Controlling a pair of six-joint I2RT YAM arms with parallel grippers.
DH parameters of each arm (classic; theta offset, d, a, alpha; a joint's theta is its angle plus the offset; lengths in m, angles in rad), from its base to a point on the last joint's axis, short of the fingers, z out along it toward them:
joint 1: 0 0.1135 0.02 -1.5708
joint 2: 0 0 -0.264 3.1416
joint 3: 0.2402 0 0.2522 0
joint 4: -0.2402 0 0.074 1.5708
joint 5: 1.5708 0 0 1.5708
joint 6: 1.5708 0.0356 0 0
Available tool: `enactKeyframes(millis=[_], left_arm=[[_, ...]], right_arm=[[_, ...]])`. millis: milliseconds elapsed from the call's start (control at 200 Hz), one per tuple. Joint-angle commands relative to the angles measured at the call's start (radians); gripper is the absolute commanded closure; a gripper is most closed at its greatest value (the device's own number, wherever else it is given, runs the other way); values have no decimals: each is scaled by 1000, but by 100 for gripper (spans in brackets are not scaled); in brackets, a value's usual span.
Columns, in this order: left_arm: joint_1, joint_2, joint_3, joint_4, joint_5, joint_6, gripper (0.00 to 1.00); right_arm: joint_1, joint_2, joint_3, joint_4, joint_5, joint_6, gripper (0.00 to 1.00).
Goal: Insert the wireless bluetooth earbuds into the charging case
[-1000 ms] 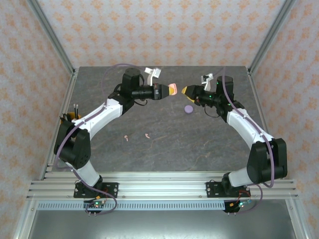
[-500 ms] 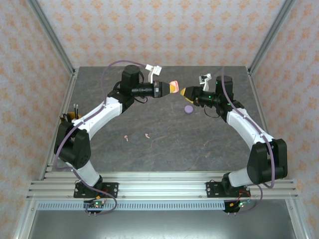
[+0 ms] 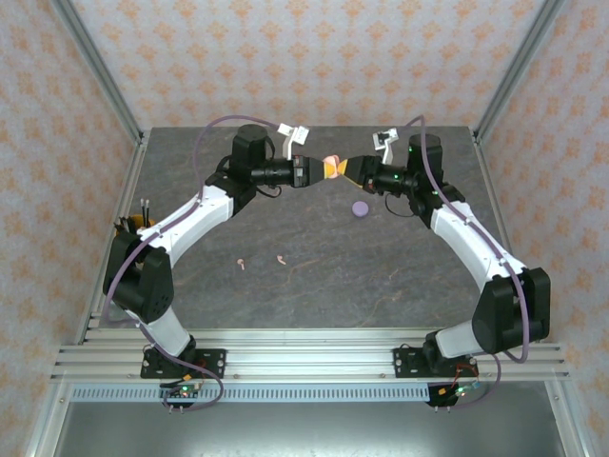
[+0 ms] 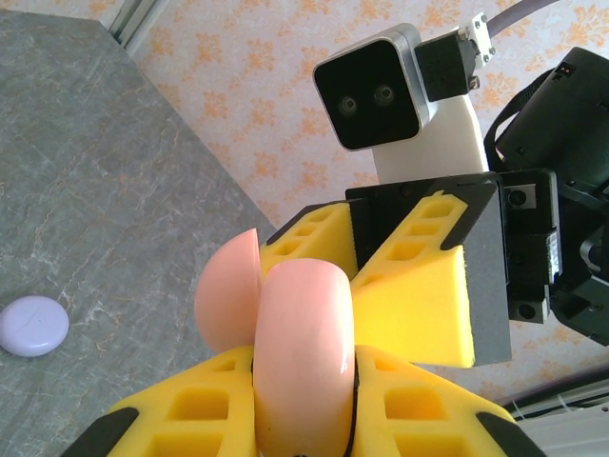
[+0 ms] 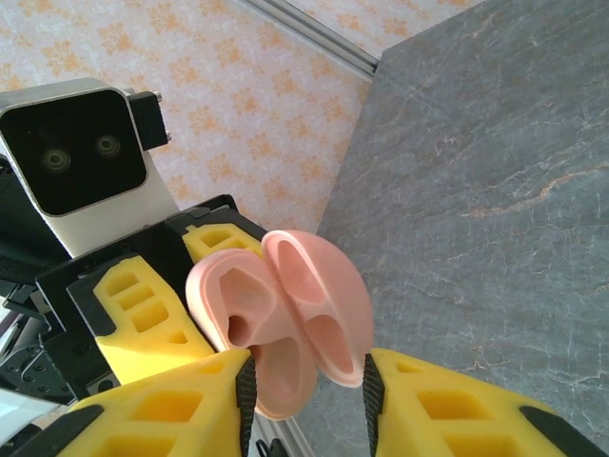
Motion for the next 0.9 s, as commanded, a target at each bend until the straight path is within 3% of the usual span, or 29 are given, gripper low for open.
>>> enactKeyframes(millis=[0,631,896], left_arm=[[2,6,25,-4,34,27,100],[-5,9,42,-39,48,46,100],[-13,24,56,-48,49,45,100]], right_arm=[[6,19,32,-3,-5,-27,64],[6,67,47,-20,24,-49,70],[7,76,65,-13,4,-44,81]])
